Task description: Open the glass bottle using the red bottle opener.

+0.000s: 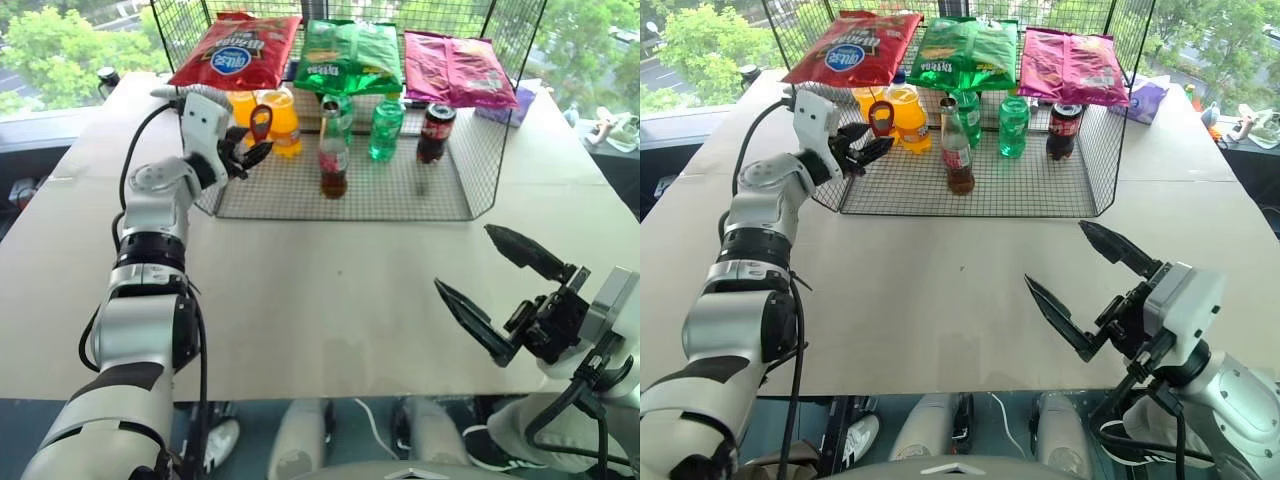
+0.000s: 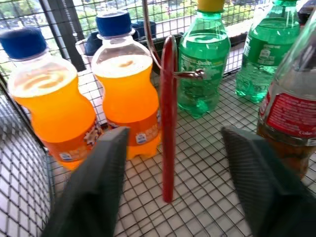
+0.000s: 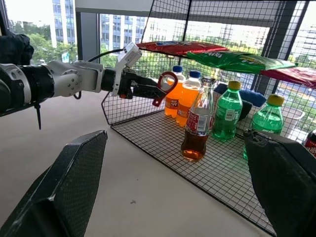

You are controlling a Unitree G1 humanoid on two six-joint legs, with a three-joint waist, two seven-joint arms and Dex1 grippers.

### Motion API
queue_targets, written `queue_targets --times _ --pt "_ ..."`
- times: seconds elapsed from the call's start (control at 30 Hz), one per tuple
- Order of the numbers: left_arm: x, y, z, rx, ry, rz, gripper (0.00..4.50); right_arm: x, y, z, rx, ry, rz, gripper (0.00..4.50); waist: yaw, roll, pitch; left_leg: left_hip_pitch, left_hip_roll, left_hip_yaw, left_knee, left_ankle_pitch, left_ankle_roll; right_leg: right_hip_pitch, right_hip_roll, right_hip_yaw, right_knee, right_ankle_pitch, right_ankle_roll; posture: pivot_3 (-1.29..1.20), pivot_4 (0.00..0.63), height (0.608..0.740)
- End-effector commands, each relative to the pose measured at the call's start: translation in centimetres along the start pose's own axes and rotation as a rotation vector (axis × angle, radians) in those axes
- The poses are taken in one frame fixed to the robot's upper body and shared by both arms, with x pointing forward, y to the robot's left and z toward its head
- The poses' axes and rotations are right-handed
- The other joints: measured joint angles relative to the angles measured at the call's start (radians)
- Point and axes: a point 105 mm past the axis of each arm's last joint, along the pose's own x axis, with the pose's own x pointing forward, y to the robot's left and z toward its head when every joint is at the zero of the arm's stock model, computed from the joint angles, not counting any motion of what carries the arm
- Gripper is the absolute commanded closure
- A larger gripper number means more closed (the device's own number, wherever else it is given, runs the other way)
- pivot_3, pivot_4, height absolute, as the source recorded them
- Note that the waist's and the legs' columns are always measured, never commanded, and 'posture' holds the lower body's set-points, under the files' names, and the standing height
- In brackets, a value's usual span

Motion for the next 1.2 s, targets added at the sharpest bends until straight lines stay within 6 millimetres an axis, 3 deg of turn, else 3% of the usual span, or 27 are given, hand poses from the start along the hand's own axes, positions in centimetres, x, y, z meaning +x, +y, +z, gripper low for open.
queue_targets --times 0.03,0.1,0.27,0.6,0.73,0.9,1.03,1.2 --pt "0.1 0.4 2.4 0.031 -0.080 0.003 3.61 0.0 0.5 1.2 -0.044 -0.041 0.009 0.00 0.000 0.000 0.000 0.000 0.000 0.000 0.000 0.000 0.000 0.000 0.000 0.000 0.000 0.000 0.000 0.00 0.150 0.740" --pt "0.0 0.4 2.6 0.025 -0.097 0.002 4.48 0.0 0.5 1.1 -0.045 -0.037 0.009 0.00 0.000 0.000 0.000 0.000 0.000 0.000 0.000 0.000 0.000 0.000 0.000 0.000 0.000 0.000 0.000 0.00 0.150 0.740" --pt "-0.5 0.6 2.5 0.036 -0.104 0.000 4.48 -0.1 0.5 1.0 -0.046 -0.030 0.007 0.00 0.002 -0.001 0.000 0.000 0.000 0.000 0.000 0.000 0.000 0.000 0.000 0.000 0.000 0.000 0.000 0.00 0.150 0.740" --pt "-3.6 -0.9 2.6 -0.054 -0.157 -0.211 4.48 0.2 -0.3 -0.5 -0.004 0.073 -0.023 0.00 -0.001 -0.001 0.000 0.000 0.000 0.000 0.001 0.000 0.000 0.000 0.000 0.000 0.002 0.002 -0.003 0.00 0.150 0.740" --pt "-5.7 -3.0 3.1 -0.163 -0.170 -0.404 4.48 0.4 -0.9 -1.4 0.030 0.134 -0.080 0.00 -0.001 -0.001 0.000 0.001 0.000 -0.001 0.002 0.000 0.000 0.000 0.000 0.000 0.003 0.002 -0.004 0.00 0.150 0.740" --pt "-8.8 -6.6 4.2 -0.447 -0.126 -0.675 4.48 0.9 -1.3 -2.4 0.096 0.289 -0.071 0.00 -0.004 -0.001 0.000 0.001 0.004 -0.001 0.003 0.000 0.000 0.000 -0.001 0.001 0.006 0.001 -0.005 0.00 0.150 0.740" --pt "-9.3 -10.2 4.8 -0.635 -0.084 -0.842 4.48 3.7 -1.1 -2.9 0.410 0.319 0.092 0.00 -0.004 -0.001 0.000 0.003 0.005 -0.001 0.005 0.000 0.000 0.000 -0.001 0.002 0.008 -0.001 -0.006 0.00 0.150 0.740" --pt "-9.2 -14.0 4.9 -0.702 -0.077 -0.971 4.48 7.7 0.2 -2.4 0.664 0.311 0.237 0.00 -0.004 -0.001 0.001 0.002 0.004 -0.001 0.006 0.000 0.000 0.000 -0.002 0.002 0.009 0.000 -0.008 0.00 0.150 0.740"
